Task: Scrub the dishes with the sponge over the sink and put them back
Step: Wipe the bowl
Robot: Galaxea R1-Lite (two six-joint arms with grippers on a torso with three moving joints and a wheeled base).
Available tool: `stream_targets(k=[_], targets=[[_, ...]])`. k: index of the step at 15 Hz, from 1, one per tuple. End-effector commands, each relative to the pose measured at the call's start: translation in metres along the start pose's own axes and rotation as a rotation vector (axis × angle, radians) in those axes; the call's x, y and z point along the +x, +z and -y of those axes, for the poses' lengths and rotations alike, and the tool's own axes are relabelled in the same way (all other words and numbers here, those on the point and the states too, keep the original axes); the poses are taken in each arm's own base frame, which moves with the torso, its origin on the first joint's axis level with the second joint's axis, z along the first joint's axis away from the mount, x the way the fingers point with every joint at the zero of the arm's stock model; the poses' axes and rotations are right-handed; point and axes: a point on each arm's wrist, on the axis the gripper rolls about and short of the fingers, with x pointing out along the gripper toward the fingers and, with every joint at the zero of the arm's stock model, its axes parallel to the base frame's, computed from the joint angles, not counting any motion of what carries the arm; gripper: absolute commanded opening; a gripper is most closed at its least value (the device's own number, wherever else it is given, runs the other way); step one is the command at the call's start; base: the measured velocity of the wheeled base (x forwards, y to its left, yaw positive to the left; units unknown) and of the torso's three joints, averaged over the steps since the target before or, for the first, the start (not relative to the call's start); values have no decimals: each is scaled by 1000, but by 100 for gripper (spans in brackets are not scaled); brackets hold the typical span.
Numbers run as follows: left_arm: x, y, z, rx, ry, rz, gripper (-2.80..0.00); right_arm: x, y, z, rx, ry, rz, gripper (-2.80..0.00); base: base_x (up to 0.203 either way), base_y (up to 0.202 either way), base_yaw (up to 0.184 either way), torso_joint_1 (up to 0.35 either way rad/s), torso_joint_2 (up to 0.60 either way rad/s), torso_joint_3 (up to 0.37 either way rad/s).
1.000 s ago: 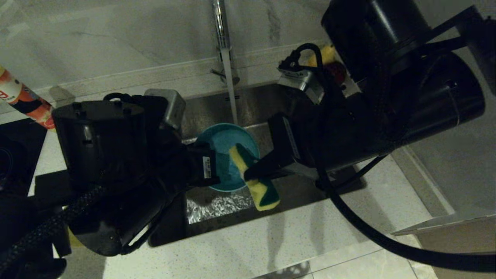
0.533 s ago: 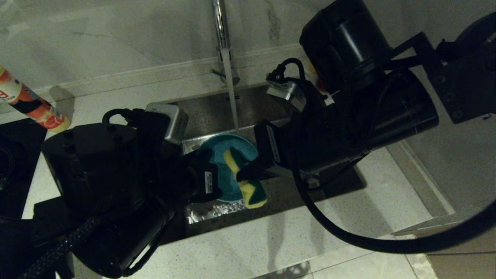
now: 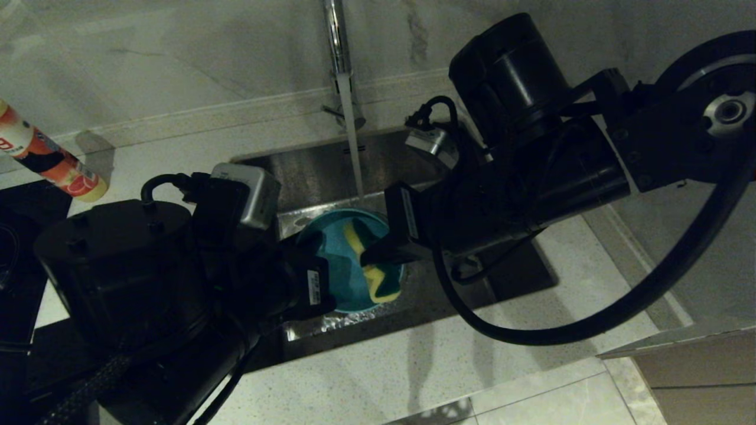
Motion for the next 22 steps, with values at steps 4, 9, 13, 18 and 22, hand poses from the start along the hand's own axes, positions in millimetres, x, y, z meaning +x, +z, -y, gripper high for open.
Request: stream_targets(k=[4,9,13,18,22], targets=[[-3,-1,1,7,-7,0,-280,-6,2,-1,-2,6,16,-280,0,0,0,0,0,0],[-2,-8,1,12,-7,-11,-280,-21,1,-7,-11,23,37,-280,0,0,0,0,0,0],[-2,-6,1,5,-5,0,-280,-31,-3,-8,-3,14,27,-280,0,0,0,0,0,0],[-3,-2,-1,-12,-2,17,-280,-26,-13,-1,20,-26,-36,-280,0,0,0,0,0,0],[-4,3,-1,-33,-2,53,-280,-11,-17,-6,5,-18,-70,-280,0,0,0,0,0,0]])
